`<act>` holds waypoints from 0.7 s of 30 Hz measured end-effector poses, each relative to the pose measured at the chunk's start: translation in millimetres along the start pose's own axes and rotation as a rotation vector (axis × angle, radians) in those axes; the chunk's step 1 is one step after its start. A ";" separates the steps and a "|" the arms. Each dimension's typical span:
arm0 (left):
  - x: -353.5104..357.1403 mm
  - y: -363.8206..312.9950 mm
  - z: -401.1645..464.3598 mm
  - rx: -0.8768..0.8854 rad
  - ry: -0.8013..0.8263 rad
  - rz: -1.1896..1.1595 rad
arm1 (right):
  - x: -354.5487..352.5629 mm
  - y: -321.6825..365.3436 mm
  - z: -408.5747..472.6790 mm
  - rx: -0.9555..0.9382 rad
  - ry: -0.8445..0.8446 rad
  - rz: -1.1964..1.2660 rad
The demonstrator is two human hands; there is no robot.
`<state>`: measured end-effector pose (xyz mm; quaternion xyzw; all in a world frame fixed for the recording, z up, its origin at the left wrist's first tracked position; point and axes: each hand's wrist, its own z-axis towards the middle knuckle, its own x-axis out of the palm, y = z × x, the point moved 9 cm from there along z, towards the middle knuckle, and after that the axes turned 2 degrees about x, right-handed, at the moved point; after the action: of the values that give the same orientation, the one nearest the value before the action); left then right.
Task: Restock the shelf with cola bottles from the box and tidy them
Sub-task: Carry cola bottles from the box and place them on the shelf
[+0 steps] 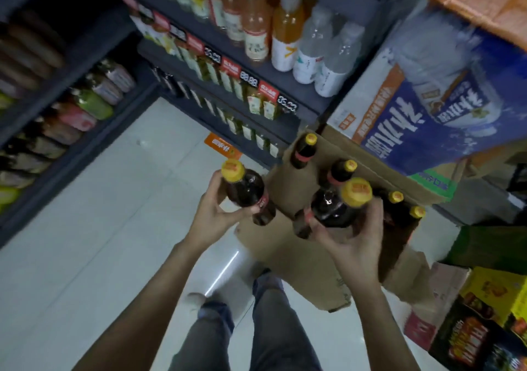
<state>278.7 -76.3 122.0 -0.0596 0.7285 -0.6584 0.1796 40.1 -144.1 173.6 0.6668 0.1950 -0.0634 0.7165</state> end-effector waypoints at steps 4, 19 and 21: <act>-97.6 -32.1 -57.4 0.009 -0.222 -0.135 | 79.7 62.7 -8.0 0.065 0.227 0.209; -442.6 -3.5 -392.6 0.010 -1.046 -0.379 | 480.0 248.9 -255.1 0.091 1.018 0.445; -478.8 5.4 -437.6 0.018 -1.176 -0.387 | 523.8 271.8 -299.6 0.053 1.131 0.412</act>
<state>575.2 489.6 234.3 -0.5422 0.4779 -0.5420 0.4288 556.8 266.1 225.5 0.6388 0.4108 0.4365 0.4823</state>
